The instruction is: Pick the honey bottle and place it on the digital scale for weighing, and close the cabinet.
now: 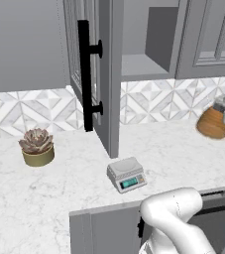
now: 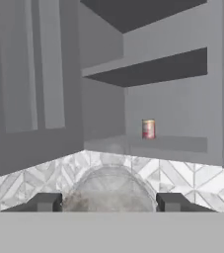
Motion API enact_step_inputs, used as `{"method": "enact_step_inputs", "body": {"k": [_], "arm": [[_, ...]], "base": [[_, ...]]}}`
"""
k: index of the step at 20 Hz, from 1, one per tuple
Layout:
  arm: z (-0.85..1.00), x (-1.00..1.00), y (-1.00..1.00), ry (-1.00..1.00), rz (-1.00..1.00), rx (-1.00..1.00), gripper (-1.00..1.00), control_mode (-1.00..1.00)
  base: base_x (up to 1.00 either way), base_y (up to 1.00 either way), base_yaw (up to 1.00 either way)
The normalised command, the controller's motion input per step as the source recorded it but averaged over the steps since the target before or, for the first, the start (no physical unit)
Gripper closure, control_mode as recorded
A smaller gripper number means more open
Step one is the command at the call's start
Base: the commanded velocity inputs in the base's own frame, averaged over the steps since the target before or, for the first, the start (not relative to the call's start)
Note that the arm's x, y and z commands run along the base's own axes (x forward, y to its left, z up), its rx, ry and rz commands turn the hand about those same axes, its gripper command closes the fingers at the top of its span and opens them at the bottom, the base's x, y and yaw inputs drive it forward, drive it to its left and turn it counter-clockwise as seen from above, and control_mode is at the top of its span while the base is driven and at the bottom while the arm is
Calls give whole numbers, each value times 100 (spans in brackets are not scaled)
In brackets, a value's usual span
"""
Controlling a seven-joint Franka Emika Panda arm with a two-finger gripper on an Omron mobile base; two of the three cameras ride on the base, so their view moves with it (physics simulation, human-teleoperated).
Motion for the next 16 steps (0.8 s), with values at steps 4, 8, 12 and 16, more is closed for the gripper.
{"method": "enact_step_inputs", "body": {"k": [4,8,12,16], "arm": [[-100,55,-3,1,27,-14,100,-100],[-97,94,0,-6,31,-10,100,-100],[-86,100,3,0,27,-2,100,-100],[-52,98,22,4,10,0,100,-100]], "base": [[0,0,0],[0,0,0],[0,0,0],[0,0,0]]}}
